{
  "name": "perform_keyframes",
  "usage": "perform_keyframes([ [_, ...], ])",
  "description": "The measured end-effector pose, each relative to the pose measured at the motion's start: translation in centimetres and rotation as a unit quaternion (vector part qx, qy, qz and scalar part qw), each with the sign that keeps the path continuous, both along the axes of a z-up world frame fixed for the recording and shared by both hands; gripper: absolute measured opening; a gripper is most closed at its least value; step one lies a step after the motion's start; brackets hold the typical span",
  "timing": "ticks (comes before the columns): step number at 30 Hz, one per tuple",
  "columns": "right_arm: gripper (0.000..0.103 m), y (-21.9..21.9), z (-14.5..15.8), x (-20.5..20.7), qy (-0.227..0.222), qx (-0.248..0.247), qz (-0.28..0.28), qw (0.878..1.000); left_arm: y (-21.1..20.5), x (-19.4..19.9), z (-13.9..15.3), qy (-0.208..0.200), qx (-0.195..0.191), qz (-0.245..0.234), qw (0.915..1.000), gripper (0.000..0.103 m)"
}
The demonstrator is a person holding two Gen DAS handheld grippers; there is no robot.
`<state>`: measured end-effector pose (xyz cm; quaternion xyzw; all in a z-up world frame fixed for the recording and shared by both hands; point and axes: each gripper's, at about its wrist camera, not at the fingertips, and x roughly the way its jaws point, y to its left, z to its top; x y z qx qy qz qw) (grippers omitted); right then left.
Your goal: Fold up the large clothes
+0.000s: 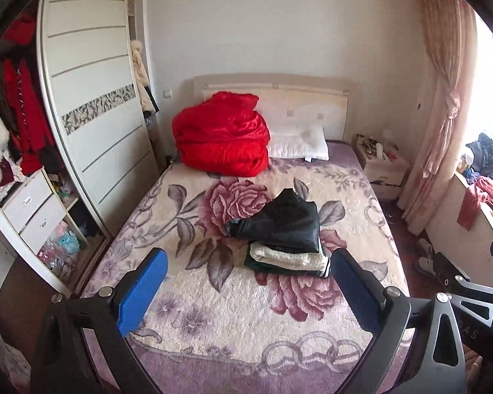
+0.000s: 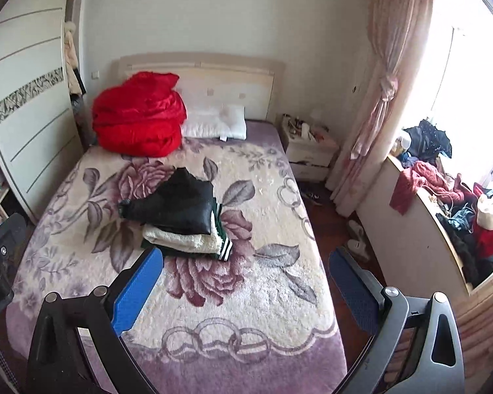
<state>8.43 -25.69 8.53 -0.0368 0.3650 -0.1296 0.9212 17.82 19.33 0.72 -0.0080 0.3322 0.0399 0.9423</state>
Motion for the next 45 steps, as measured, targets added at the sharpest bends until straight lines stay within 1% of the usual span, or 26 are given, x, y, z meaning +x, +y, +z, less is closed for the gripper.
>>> perform_keyframes([
  [1,0.102,0.0,0.9,-1.2,-0.004,0.002,0.002,1.000,0.0,-0.4,0.2,-0.003,-0.002,-0.002,1.0000,0.101],
  [5,0.102,-0.1,2.7,-4.0,-0.017,-0.001,0.004,1.000,-0.3,-2.1,0.8,-0.011,0.002,-0.004,0.9999,0.101],
  [8,0.102,-0.3,3.5,-5.5,-0.024,-0.001,0.002,1.000,-0.5,-3.1,0.9,-0.014,0.002,-0.004,0.9999,0.101],
  [12,0.102,-0.5,4.0,-6.4,-0.029,0.000,0.003,1.000,-0.6,-3.8,0.9,-0.020,0.001,0.000,0.9998,0.101],
  [19,0.102,0.0,4.3,-7.2,-0.037,0.002,0.019,0.999,-0.7,-4.2,0.7,-0.030,-0.001,-0.008,0.9995,0.103],
  [23,0.103,-0.1,4.4,-7.0,-0.037,0.014,0.025,0.999,-0.5,-4.4,0.9,-0.034,0.000,-0.005,0.9994,0.103],
  [31,0.103,-0.2,4.5,-7.1,-0.042,0.017,0.026,0.999,-0.2,-4.8,1.1,-0.039,0.007,0.002,0.9992,0.103],
  [45,0.103,-0.3,4.9,-7.9,-0.046,0.024,0.028,0.998,-0.2,-5.3,1.0,-0.045,0.009,-0.003,0.9990,0.103],
])
